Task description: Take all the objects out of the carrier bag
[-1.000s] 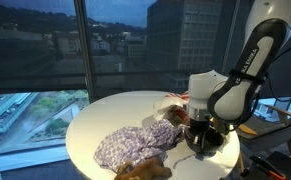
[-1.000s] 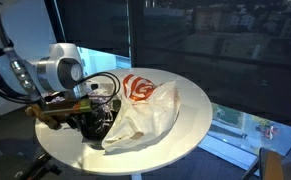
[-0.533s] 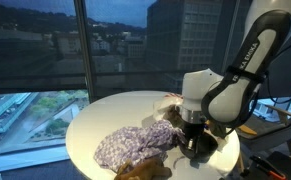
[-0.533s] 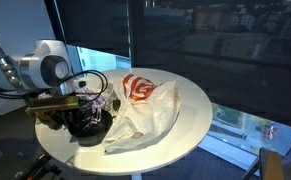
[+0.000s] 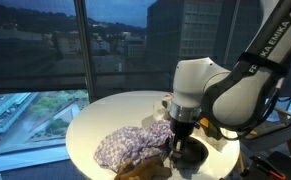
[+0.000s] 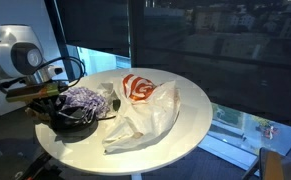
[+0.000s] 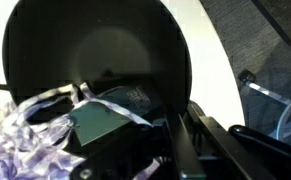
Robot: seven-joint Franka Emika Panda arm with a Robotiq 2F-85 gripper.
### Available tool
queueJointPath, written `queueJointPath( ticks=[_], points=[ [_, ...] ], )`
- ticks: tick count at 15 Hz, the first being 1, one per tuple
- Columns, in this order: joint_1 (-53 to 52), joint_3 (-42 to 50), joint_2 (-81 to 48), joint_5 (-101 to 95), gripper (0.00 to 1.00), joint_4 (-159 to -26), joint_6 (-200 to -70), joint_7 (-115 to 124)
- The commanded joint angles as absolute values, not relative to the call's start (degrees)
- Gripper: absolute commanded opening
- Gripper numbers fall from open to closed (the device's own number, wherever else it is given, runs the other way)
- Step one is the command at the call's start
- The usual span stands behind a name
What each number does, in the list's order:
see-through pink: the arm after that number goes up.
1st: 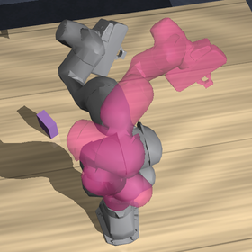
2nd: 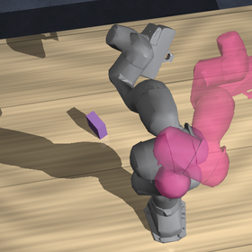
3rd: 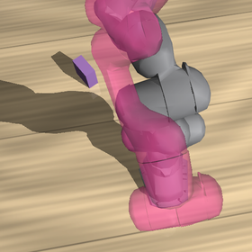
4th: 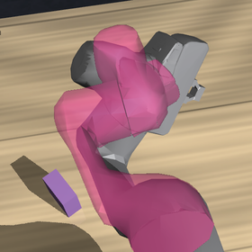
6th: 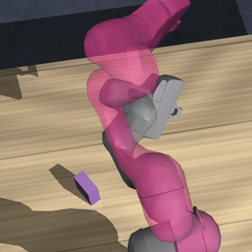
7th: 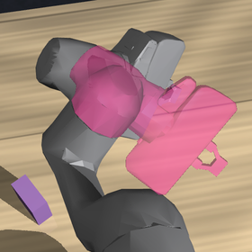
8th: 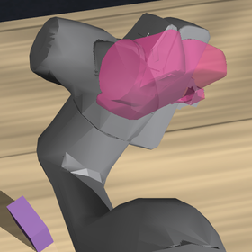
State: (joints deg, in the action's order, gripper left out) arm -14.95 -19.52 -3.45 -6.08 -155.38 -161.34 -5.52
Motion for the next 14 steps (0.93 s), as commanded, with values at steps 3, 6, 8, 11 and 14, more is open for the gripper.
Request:
queueJointPath(
  ticks=[3,6,8,11,14],
  points=[
    [-17.39,-19.59,-4.84,-10.8,0.16,-153.9,-164.37,-2.52],
    [-17.61,-19.19,-7.41,-12.91,0.15,-153.02,-166.48,-1.4],
    [-18.07,-18.71,-10.1,-15.15,0.14,-152.09,-167.69,-0.33],
    [-18.05,-18.61,-14.27,-15.35,0.15,-150.34,-170.34,0.33],
    [-19.81,-17.22,-15.76,-16.71,0.14,-149.26,-174.36,2.11]
  ],
)
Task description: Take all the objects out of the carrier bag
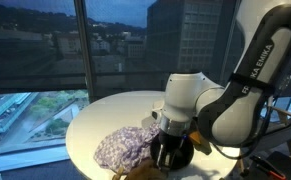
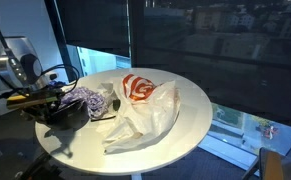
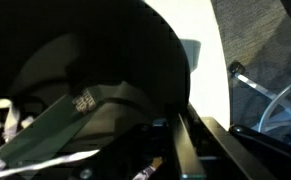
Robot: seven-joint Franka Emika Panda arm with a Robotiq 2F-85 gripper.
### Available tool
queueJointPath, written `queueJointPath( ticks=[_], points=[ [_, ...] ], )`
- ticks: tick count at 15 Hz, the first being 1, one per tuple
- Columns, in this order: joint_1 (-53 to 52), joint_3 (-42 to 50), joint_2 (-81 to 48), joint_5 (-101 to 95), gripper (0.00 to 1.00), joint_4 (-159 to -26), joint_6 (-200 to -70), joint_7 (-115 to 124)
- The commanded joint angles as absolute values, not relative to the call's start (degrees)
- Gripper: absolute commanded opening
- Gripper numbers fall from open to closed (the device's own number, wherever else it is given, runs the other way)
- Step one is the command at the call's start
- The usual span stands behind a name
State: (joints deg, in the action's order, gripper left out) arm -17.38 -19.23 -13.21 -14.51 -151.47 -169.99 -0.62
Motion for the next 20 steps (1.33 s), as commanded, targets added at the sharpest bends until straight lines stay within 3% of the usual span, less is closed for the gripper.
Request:
queueJointPath(
  ticks=[1,2,4,12,20],
  points=[
    [-20.78,-16.15,-16.12,-17.45,0.15,-148.87,-175.6,2.82],
    [-22.42,-14.02,-15.92,-18.98,0.14,-148.75,-176.69,3.91],
    [-26.09,-9.39,-15.37,-22.02,0.41,-148.41,-178.04,5.83],
    [-38.23,9.54,-11.95,-33.66,0.98,-144.54,-177.67,13.25],
    [-37.27,19.8,-8.59,-32.88,1.0,-144.65,-168.03,20.98]
  ],
)
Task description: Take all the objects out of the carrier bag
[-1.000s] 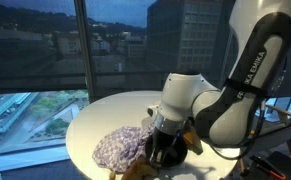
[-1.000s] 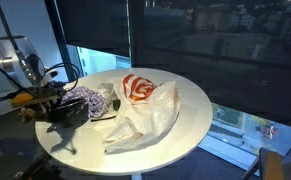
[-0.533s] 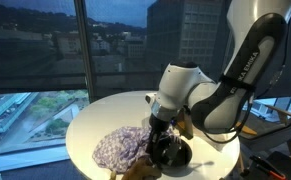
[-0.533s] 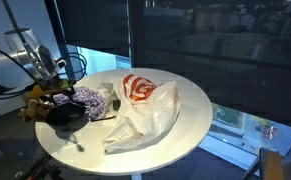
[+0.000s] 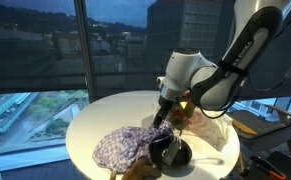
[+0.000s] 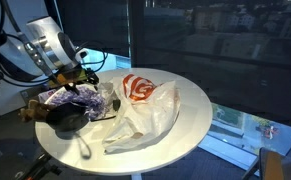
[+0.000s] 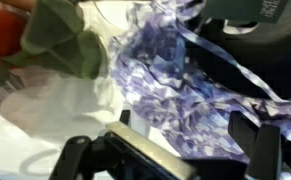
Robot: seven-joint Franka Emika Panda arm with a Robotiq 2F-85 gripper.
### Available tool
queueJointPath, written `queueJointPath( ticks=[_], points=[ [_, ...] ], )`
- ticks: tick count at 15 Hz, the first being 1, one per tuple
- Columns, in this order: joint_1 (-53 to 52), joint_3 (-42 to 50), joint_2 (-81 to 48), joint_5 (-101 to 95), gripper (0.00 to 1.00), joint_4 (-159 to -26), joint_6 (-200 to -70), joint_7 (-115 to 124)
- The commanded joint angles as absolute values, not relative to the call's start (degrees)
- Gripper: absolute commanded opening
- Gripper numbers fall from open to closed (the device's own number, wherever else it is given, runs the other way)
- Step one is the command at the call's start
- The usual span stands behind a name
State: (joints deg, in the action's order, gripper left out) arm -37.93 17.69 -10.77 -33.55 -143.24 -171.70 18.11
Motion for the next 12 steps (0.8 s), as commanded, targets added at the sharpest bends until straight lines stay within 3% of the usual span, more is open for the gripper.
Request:
queueJointPath(
  ticks=[1,7,12],
  points=[
    [-36.66,20.67,-8.34,-32.45,1.0,-145.13,-167.01,21.46],
    [-34.26,27.23,-13.54,-32.63,1.0,-143.1,-170.31,31.02],
    [-30.37,26.37,-20.57,-26.32,1.0,-140.23,-174.67,33.01]
  ],
)
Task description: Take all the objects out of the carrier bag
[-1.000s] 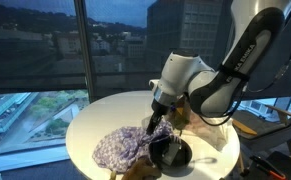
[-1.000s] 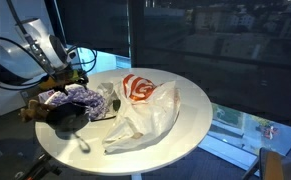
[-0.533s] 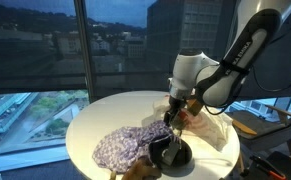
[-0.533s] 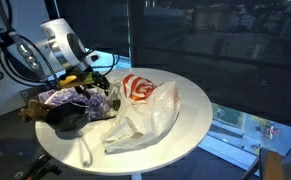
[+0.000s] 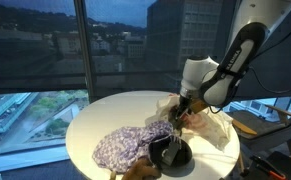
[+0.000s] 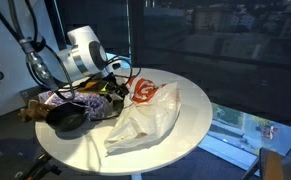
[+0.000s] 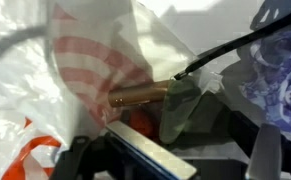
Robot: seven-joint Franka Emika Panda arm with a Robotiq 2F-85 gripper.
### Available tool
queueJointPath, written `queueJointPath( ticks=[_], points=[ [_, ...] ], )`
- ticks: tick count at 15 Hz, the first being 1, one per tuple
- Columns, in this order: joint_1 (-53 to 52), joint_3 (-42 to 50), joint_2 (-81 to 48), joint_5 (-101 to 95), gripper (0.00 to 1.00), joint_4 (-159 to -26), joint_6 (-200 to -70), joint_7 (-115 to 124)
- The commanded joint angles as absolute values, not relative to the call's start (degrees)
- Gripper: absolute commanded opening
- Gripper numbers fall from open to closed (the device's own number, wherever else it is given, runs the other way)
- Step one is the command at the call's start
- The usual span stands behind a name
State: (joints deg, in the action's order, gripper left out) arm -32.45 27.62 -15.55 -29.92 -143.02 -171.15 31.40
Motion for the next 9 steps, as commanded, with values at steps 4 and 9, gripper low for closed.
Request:
queueJointPath(
  ticks=[4,9],
  points=[
    [-30.09,26.81,-26.3,-24.68,1.0,-137.42,-179.85,33.51],
    [-30.27,28.05,-33.08,-24.13,1.0,-132.04,-184.66,35.29]
  ],
)
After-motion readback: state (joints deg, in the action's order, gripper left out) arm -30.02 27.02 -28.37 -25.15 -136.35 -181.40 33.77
